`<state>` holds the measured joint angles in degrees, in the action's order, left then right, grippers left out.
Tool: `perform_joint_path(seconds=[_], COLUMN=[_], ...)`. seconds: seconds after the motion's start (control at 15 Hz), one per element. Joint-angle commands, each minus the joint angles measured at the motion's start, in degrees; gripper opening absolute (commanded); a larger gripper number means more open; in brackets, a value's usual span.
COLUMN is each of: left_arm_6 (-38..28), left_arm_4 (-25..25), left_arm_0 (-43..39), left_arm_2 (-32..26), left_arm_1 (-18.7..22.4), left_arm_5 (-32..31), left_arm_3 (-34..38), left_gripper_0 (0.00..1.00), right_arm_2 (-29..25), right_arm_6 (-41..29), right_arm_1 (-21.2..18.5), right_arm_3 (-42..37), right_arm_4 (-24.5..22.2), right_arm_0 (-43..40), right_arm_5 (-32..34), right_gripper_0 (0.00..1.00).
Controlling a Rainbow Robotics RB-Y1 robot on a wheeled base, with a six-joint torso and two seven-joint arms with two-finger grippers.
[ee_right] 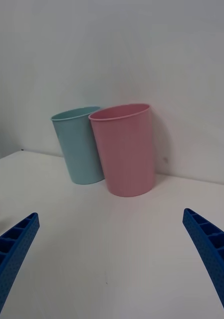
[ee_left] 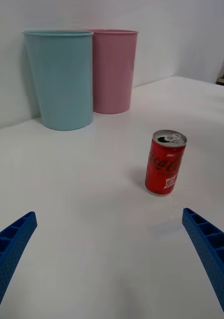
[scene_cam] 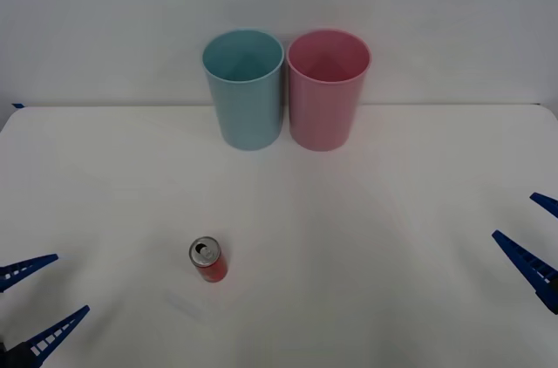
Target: Grasp the object on the table and drop it into the matching bin: aluminum can to the light blue bin, PET bottle to the pink bin.
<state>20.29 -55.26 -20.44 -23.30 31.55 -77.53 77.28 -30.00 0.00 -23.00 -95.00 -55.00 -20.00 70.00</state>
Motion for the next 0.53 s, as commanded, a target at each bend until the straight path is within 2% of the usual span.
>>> perform_joint_path(seconds=[0.07, 0.53], left_arm_6=[0.5, 0.8], left_arm_4=[0.0, -0.3], left_arm_0=[0.3, 3.5], left_arm_2=[1.8, 7.3], left_arm_1=[0.0, -0.7], left_arm_5=[0.0, 0.5], left_arm_3=[-1.0, -3.8], left_gripper_0=[1.00, 1.00], right_arm_2=[0.0, 0.0], right_arm_6=[0.0, 0.0], right_arm_1=[0.0, 0.0], right_arm_3=[0.0, 0.0], right_arm_4=[0.0, 0.0], right_arm_0=[0.0, 0.0], right_arm_5=[0.0, 0.0], right_gripper_0=[1.00, 1.00])
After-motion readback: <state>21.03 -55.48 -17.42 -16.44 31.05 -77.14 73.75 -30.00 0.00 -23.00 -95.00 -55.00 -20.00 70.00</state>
